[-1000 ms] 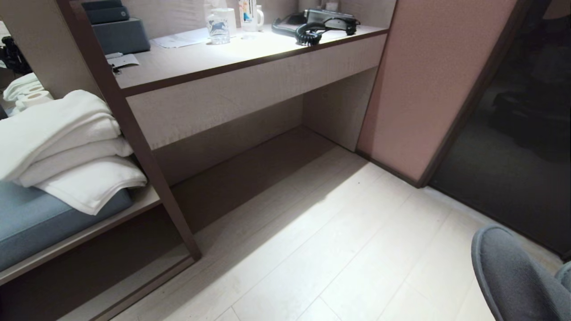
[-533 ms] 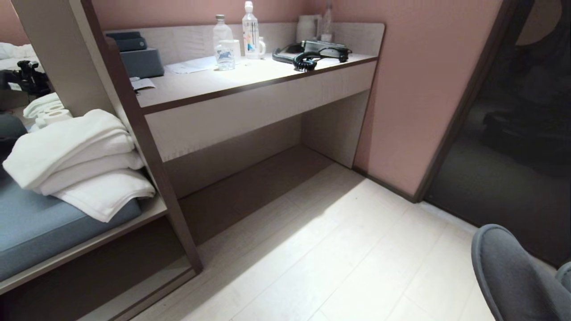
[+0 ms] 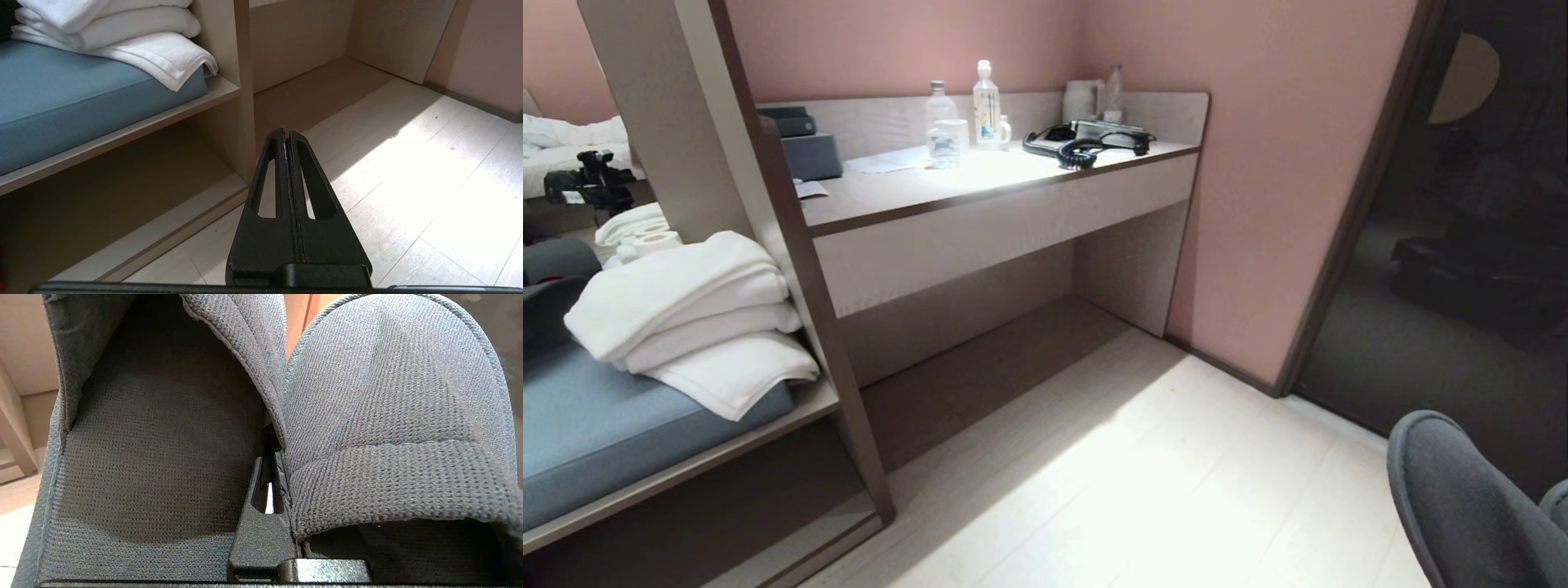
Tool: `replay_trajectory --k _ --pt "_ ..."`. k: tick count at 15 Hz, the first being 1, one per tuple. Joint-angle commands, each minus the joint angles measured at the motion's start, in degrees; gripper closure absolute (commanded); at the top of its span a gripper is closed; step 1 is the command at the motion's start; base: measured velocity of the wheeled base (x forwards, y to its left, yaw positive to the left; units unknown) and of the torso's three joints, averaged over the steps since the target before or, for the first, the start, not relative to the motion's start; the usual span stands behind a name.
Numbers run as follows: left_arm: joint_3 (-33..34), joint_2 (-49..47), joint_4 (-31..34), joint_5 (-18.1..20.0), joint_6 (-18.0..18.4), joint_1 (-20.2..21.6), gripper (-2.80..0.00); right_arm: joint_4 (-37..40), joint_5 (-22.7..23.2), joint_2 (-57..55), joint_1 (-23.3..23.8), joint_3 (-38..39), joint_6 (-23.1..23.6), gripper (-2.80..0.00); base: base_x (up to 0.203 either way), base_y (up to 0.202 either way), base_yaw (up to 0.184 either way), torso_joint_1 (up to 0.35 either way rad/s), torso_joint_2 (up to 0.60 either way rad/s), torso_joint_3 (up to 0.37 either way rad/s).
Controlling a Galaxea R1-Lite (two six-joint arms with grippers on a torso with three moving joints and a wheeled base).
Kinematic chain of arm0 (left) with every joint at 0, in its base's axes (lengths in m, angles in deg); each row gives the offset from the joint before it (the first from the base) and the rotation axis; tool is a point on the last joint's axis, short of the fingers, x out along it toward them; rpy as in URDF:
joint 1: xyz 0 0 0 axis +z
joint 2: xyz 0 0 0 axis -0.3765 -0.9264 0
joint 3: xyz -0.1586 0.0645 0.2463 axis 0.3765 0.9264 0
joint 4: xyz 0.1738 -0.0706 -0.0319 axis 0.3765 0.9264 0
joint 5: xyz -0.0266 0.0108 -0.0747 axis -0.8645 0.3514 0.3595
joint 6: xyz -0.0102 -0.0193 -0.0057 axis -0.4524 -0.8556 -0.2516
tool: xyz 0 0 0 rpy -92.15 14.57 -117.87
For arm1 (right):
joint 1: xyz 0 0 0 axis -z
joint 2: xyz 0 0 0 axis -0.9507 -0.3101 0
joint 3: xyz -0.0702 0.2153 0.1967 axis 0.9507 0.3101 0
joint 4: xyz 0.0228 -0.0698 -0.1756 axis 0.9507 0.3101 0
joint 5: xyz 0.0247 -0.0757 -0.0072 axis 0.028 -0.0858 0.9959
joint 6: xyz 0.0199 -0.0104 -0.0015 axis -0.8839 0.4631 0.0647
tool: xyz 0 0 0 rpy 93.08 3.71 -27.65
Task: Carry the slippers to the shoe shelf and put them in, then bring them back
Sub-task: Place the slippers into the shoe cabinet
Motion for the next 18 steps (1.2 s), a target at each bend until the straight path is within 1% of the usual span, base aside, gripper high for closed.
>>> replay_trajectory --k 1,3,5,6,18 --pt "0.07 -0.04 -0.04 -0.01 -0.05 0.02 0.0 0.01 0.02 -0.04 -0.02 0.0 0.16 0.0 0.0 0.0 0.0 -0.002 0.0 0.047" --pt "0.07 -0.04 -0.04 -0.01 0.13 0.02 0.0 0.06 -0.07 0.01 -0.02 0.0 -1.0 0.0 0.0 0.0 0.0 0.001 0.0 0.013" --pt "0.07 -0.04 -0.04 -0.01 0.04 0.02 0.0 0.1 -0.24 0.01 -0.03 0.0 -3.79 0.0 0.0 0.0 0.0 0.0 0.0 0.0" --pt "0.07 -0.04 -0.04 -0.01 0.04 0.02 0.0 0.1 -0.46 -0.03 -0.09 0.0 -4.03 0.0 0.0 0.0 0.0 0.0 0.0 0.0" --pt "0.07 -0.04 -0.04 -0.01 -0.13 0.02 0.0 0.1 -0.51 0.01 -0.02 0.0 -3.88 0.0 0.0 0.0 0.0 0.0 0.0 0.0"
